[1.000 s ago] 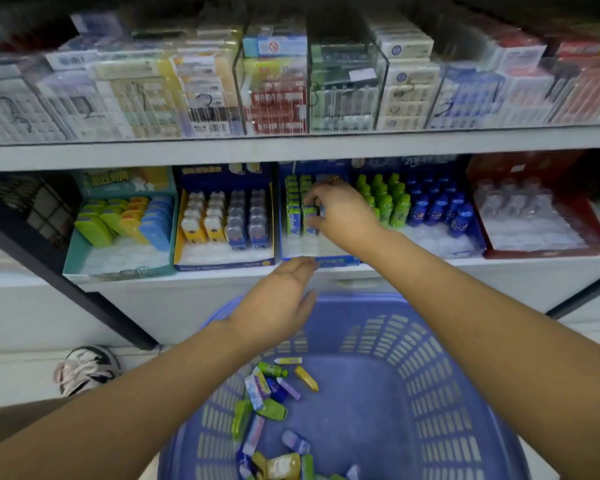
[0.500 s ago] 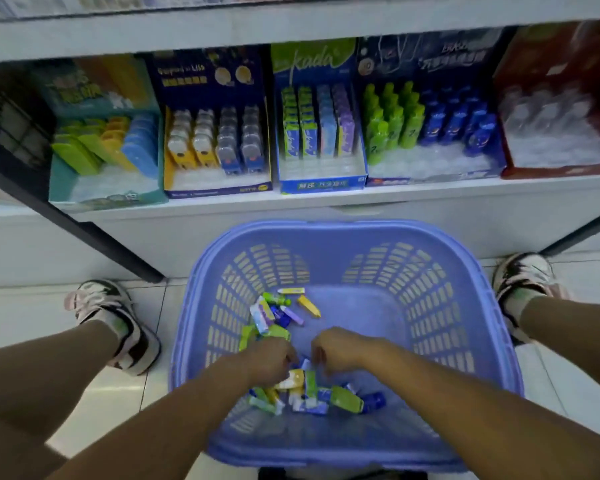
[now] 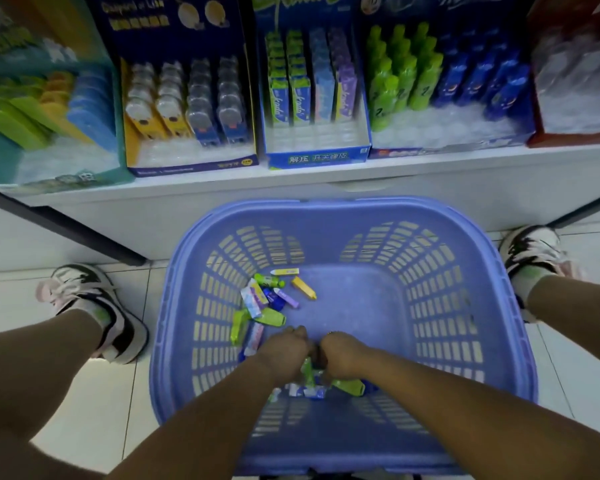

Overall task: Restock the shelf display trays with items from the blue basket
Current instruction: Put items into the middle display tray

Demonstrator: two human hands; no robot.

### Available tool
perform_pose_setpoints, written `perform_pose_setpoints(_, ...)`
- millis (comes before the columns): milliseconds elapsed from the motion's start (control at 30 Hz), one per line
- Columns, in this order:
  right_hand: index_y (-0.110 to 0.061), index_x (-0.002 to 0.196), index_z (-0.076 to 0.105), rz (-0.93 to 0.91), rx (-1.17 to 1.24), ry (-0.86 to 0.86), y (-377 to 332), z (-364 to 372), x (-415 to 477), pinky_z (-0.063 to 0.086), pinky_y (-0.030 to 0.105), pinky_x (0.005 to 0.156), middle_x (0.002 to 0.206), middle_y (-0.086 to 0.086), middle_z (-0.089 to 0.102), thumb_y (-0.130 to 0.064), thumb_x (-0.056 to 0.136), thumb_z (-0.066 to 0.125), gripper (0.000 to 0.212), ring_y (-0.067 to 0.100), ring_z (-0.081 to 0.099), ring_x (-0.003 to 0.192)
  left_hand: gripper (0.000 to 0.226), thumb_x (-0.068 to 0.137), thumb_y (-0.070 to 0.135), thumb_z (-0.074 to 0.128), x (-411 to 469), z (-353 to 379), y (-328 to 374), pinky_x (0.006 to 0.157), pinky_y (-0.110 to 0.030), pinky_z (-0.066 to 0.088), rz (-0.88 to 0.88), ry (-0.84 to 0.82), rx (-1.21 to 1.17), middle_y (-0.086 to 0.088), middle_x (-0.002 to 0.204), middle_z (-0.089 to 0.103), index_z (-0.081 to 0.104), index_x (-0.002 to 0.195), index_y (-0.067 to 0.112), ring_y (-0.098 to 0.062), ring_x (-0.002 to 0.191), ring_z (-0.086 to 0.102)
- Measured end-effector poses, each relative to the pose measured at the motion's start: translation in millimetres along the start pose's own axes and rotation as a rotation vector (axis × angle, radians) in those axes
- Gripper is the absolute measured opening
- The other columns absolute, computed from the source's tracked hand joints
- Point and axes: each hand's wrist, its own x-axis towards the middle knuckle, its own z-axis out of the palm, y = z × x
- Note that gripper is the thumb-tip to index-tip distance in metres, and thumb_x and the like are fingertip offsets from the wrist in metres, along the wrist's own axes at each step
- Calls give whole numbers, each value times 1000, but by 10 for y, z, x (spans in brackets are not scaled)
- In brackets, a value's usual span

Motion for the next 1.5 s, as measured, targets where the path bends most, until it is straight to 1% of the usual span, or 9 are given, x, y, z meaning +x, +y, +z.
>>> perform_pose_setpoints(133, -4, 101, 66, 122, 80, 64, 47, -172, -41, 44, 29, 78, 111, 17, 65, -25, 78, 71, 32, 29, 60, 103, 35, 77, 21, 73, 11, -22, -36, 88, -36, 41, -50, 16, -129, -12, 117, 56, 63, 109, 13, -29, 110, 51)
perform_pose_setpoints(233, -7, 85, 64, 142, 200, 29, 94, -508, -110, 42, 25, 72, 113, 20, 64, -14, 88, 57, 10, 21, 57, 81, 20, 74, 18, 77, -32, -202, -105, 69, -29, 37, -138, 104, -444, -3, 89, 63, 58, 78, 19, -22, 90, 58)
perform_pose_setpoints(400, -1, 92, 68, 41, 464, 218, 87, -1291, -459, 43, 19, 55, 68, 9, 61, -14, 84, 68, 15, 11, 52, 56, 27, 78, 12, 76, -241, -888, -176, 50, -17, 41, -149, 100, -894, 13, 45, 55, 54, 65, 20, 2, 45, 49)
perform_pose_setpoints(500, -12, 76, 65, -79, 675, 428, 11, -1705, -785, 46, 24, 62, 71, 11, 63, -6, 76, 75, 12, 13, 56, 59, 13, 83, 12, 70, -499, -1431, -159, 53, -15, 49, -113, 113, -1022, 2, 58, 62, 62, 74, 16, -4, 49, 55)
perform_pose_setpoints(633, -4, 93, 68, -305, 891, 685, -139, -2069, -1216, 49, 16, 60, 69, 6, 62, 0, 79, 70, 14, 5, 57, 54, 17, 84, 9, 69, -928, -2052, -95, 65, -20, 53, -103, 253, -1029, -2, 61, 59, 58, 71, 11, -11, 61, 59)
perform_pose_setpoints(833, -23, 85, 66, -407, 767, 1110, -378, -2418, -1431, 50, 16, 65, 78, 2, 64, -11, 82, 71, 13, 6, 57, 62, 17, 84, -1, 60, -1563, -2522, -83, 63, -23, 58, -13, 467, -1301, -20, 93, 72, 48, 76, 8, -16, 75, 72)
perform_pose_setpoints(967, -18, 88, 66, -387, 637, 1300, -532, -2690, -1271, 48, 10, 66, 79, -6, 63, -14, 79, 73, 12, 4, 56, 69, 10, 85, 6, 60, -1669, -2535, -126, 60, -24, 58, -27, 485, -1375, -17, 86, 71, 58, 76, 9, -18, 68, 69)
perform_pose_setpoints(1167, -7, 99, 69, -353, 412, 1225, -713, -2927, -949, 40, 7, 59, 84, 0, 63, -11, 81, 70, 18, 6, 53, 69, 13, 90, 20, 54, -1476, -2437, -182, 50, -21, 51, -90, 468, -1549, -1, 61, 60, 61, 88, 10, -9, 49, 55)
perform_pose_setpoints(1500, -8, 100, 72, -208, 185, 1087, -809, -3058, -763, 49, 25, 81, 97, 8, 71, -11, 80, 72, 21, 19, 64, 86, 47, 101, 35, 35, -1318, -2426, -272, 43, -18, 41, -162, 455, -1697, -1, 61, 53, 70, 91, 5, -9, 46, 45)
